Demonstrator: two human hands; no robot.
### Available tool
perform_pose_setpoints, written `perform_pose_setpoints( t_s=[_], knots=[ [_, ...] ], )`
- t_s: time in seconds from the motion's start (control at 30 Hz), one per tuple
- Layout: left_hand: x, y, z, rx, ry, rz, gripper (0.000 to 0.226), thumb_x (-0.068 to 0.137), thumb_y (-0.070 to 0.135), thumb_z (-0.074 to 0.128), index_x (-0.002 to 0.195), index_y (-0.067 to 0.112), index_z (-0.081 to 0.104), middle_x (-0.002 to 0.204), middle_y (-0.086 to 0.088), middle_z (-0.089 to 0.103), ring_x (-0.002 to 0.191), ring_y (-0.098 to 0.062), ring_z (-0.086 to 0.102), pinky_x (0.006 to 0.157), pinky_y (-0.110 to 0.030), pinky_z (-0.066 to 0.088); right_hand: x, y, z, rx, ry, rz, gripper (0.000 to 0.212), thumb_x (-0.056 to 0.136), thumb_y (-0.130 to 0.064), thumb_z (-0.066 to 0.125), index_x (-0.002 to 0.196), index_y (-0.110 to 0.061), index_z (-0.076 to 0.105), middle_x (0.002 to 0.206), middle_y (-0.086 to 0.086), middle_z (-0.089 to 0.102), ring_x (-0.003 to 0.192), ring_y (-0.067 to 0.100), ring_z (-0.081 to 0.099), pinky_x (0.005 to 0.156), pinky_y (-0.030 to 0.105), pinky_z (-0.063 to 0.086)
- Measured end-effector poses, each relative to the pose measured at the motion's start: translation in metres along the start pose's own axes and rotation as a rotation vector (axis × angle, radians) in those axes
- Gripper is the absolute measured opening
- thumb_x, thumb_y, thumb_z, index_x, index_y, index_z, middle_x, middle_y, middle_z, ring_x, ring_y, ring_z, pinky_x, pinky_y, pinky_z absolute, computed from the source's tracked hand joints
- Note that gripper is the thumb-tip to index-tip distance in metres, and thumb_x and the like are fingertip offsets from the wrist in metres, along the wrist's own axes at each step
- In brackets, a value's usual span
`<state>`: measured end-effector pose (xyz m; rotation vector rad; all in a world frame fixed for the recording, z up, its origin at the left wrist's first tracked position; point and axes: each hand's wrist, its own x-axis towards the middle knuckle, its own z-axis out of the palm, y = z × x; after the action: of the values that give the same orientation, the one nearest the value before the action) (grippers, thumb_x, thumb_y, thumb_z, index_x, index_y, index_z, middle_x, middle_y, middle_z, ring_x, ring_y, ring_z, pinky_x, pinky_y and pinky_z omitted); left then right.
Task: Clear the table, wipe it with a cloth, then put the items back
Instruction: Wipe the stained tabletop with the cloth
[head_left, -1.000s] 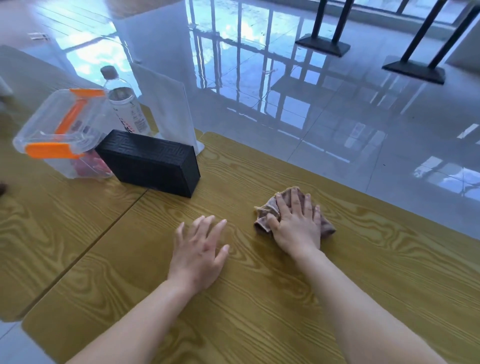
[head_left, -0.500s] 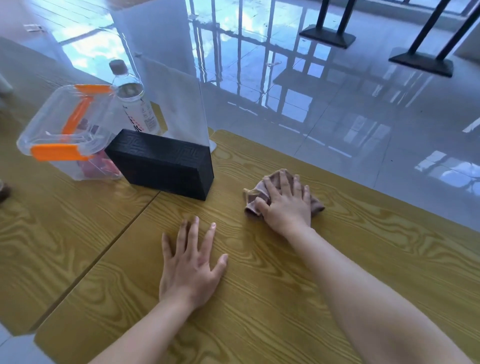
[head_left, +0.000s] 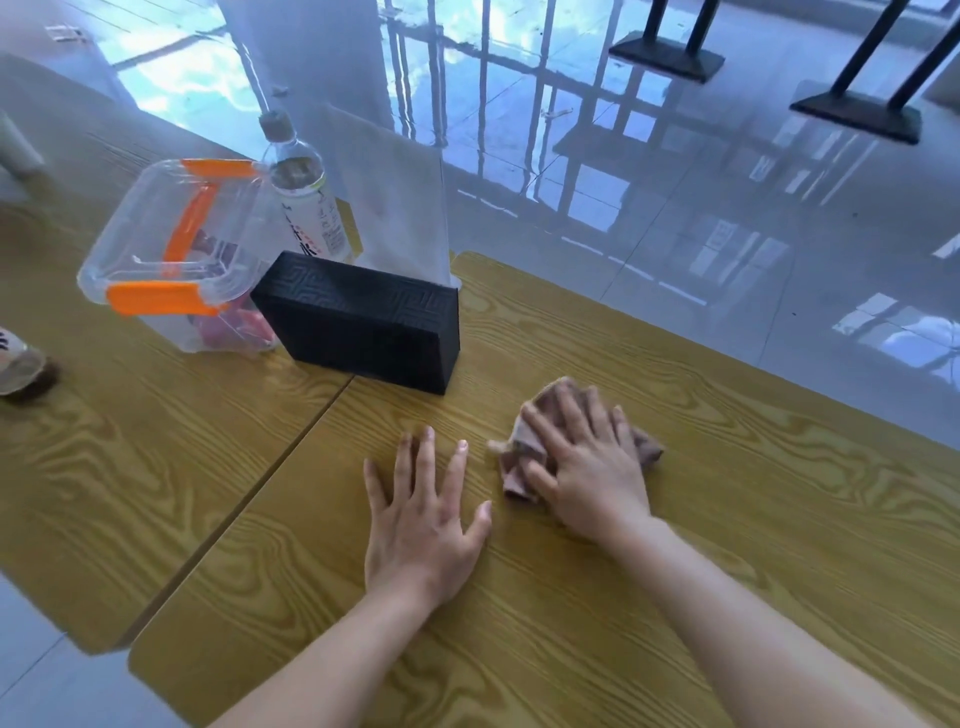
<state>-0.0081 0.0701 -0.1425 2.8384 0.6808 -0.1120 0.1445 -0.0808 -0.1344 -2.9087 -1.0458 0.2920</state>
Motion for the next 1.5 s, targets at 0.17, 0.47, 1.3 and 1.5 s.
perform_pose_setpoints(
  t_s=[0.17,0.47,1.3,1.5],
  knots=[
    [-0.001,-0.004,-0.002,-0.083,0.033,-0.004,0.063,0.094,0.057,0.028,0.152,0.036,0.017,0.165,-0.001,0.003,0.151,-0.020,-0.007,0.120,-0.054,-0.008,-0.051,0.040,0.004,-0.057,-0.033,-0.120,0.063,0.088,-0.071,0.020,0.147,-0.058,0.001,0.161,-0.011,-0.019,0.150,0.020,-0.017,0.121,0.046,-0.005],
    [-0.047,-0.076,-0.015,-0.062,0.061,0.071,0.059,0.097,0.054,0.027,0.150,0.029,0.030,0.163,0.000,0.016,0.151,-0.015,0.003,0.123,-0.044,0.005,-0.122,-0.050,0.032,0.040,0.048,-0.190,0.069,0.088,-0.069,0.036,0.151,-0.045,0.024,0.165,-0.001,0.007,0.151,0.029,-0.003,0.119,0.054,0.013],
    [-0.087,-0.155,-0.008,-0.072,0.120,0.005,0.061,0.098,0.050,0.027,0.151,0.021,0.031,0.163,-0.005,0.017,0.151,-0.020,0.002,0.121,-0.039,0.004,-0.092,-0.074,0.029,-0.014,0.017,0.132,0.064,0.091,-0.067,0.017,0.152,-0.049,0.009,0.164,-0.009,-0.012,0.151,0.020,-0.013,0.122,0.044,0.000],
    [-0.088,-0.155,-0.010,-0.124,0.144,0.023,0.060,0.099,0.048,0.026,0.151,0.019,0.033,0.162,-0.006,0.018,0.151,-0.019,0.001,0.122,-0.039,0.003,-0.059,-0.139,0.037,0.040,0.066,0.288,0.071,0.090,-0.067,0.012,0.155,-0.038,0.011,0.164,0.000,-0.010,0.151,0.028,-0.011,0.121,0.049,-0.001]
  ],
)
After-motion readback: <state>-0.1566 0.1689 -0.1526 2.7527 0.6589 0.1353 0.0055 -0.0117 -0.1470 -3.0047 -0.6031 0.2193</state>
